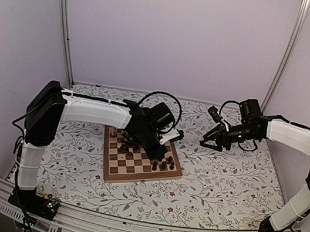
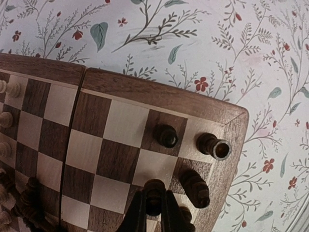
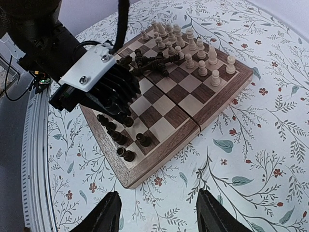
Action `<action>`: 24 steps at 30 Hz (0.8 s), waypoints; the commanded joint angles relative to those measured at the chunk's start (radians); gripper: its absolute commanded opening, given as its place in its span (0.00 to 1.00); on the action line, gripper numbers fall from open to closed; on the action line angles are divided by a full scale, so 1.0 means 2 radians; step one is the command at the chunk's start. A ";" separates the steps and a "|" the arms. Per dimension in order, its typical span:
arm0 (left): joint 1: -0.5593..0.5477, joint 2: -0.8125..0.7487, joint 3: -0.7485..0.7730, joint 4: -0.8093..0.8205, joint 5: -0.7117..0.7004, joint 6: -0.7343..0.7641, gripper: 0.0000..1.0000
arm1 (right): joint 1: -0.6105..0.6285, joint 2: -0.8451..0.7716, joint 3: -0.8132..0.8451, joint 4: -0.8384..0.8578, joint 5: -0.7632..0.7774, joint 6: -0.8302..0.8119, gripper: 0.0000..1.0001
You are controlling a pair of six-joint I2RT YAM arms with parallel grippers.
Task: Set up the chess pieces on the board
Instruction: Place the chess piece on the chessboard.
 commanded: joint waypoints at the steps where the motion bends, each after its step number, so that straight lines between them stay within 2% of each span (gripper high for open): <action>1: 0.004 0.016 0.016 -0.011 0.005 -0.005 0.09 | -0.001 -0.004 -0.004 0.004 0.003 -0.006 0.56; 15: 0.004 0.028 0.025 -0.015 0.005 -0.007 0.11 | 0.000 0.002 -0.002 0.000 0.001 -0.008 0.56; 24: 0.003 0.026 0.030 -0.015 0.017 -0.011 0.19 | 0.000 0.005 -0.001 -0.002 0.002 -0.009 0.56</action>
